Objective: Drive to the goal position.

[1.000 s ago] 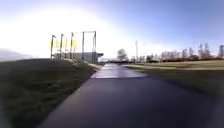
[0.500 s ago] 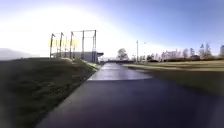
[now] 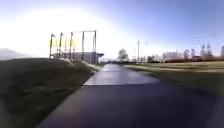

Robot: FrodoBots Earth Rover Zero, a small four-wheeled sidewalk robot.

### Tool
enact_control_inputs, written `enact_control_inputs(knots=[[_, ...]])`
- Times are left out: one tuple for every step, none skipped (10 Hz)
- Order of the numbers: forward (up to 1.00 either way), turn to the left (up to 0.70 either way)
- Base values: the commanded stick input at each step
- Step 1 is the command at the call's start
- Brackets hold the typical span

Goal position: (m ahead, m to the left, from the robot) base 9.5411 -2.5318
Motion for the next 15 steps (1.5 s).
enact_control_inputs(knots=[[1.00,-0.16],[1.00,-0.21],[1.00,-0.09],[1.00,-0.02],[1.00,0.00],[1.00,0.00],[1.00,0.00],[1.00,0.00],[1.00,0.00],[1.00,0.00],[1.00,0.00],[1.00,0.00],[1.00,0.00],[1.00,0.00],[1.00,0.00]])
